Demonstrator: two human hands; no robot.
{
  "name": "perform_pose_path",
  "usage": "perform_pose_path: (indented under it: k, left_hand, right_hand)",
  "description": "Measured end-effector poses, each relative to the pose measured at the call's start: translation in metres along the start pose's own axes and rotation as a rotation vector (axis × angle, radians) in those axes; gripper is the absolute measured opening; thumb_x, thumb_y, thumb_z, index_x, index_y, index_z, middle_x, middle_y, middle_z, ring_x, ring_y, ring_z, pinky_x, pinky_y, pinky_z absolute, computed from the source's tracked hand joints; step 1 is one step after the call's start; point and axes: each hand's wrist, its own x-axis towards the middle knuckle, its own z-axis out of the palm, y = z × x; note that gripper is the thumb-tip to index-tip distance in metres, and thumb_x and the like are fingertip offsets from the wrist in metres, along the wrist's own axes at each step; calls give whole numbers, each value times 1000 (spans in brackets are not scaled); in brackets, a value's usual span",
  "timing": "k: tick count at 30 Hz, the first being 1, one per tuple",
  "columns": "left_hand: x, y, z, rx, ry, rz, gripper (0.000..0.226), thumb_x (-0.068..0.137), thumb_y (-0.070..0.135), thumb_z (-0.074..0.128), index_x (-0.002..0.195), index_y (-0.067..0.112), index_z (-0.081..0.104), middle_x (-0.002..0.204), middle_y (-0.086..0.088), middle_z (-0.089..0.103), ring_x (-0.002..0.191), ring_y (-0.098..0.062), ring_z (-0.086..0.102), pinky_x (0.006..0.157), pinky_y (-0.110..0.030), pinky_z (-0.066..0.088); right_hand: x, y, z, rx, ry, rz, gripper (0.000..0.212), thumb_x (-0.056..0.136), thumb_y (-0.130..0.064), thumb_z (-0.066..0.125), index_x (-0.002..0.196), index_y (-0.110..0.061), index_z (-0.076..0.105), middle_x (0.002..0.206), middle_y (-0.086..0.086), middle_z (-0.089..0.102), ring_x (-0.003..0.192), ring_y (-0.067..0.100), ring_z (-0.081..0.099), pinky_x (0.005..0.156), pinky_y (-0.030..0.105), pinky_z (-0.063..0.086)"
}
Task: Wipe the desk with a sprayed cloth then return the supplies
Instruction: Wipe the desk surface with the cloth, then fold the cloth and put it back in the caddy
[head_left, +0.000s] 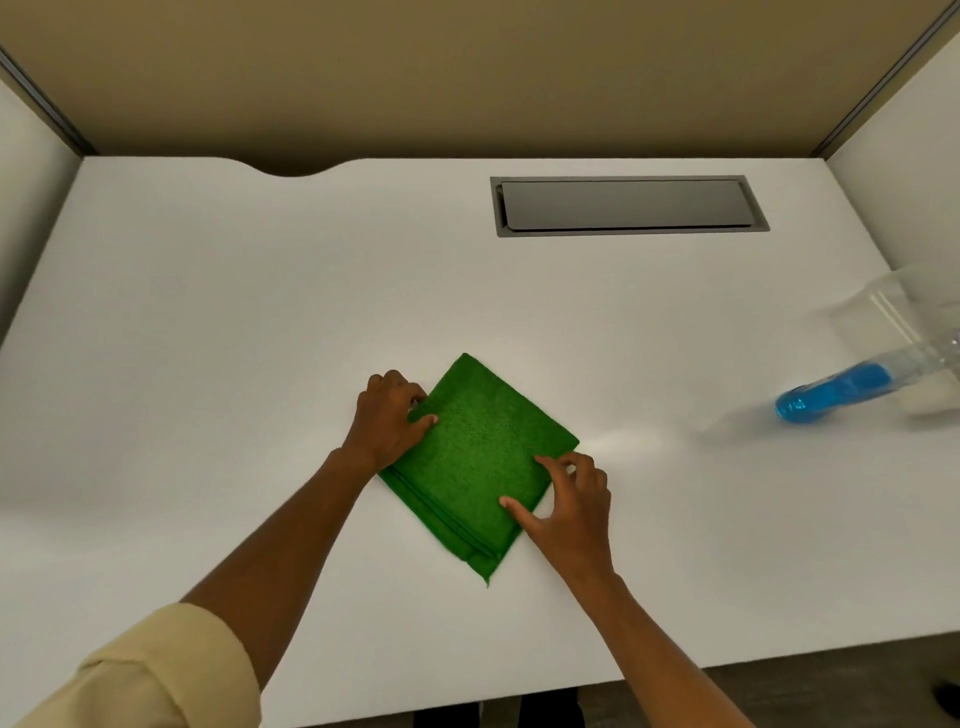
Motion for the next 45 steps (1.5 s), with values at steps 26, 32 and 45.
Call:
perform_pose_path:
  k: [26,32,45]
  left_hand:
    - [-6,43,-114,-845,-70,-143,41,81,4,77,115,13,56,80,-9,72,74,-14,62,62,-27,41]
    - [-4,72,-172,-829,17,-27,26,86,7,74,108,14,62,80,-7,71,80,-15,60,66,-31,41]
    - [-4,146,-259,-193,175,258,41,75,-1,81,114,4,72,95,-14,69,81,-19,55,68,-24,45]
  right_hand:
    - [78,-54,-102,909,-177,456,61,74,-3,81,128,-22,58,110,10,66,101,24,64,81,37,58]
    - [108,-75,-167,1020,-404,407,61,70,10,80,125,-11,62,114,25,68,103,32,68,75,32,60]
    - [132,-133,-289,202,-20,31,32,69,-22,88,96,-8,77,92,0,66,85,14,57,71,24,43]
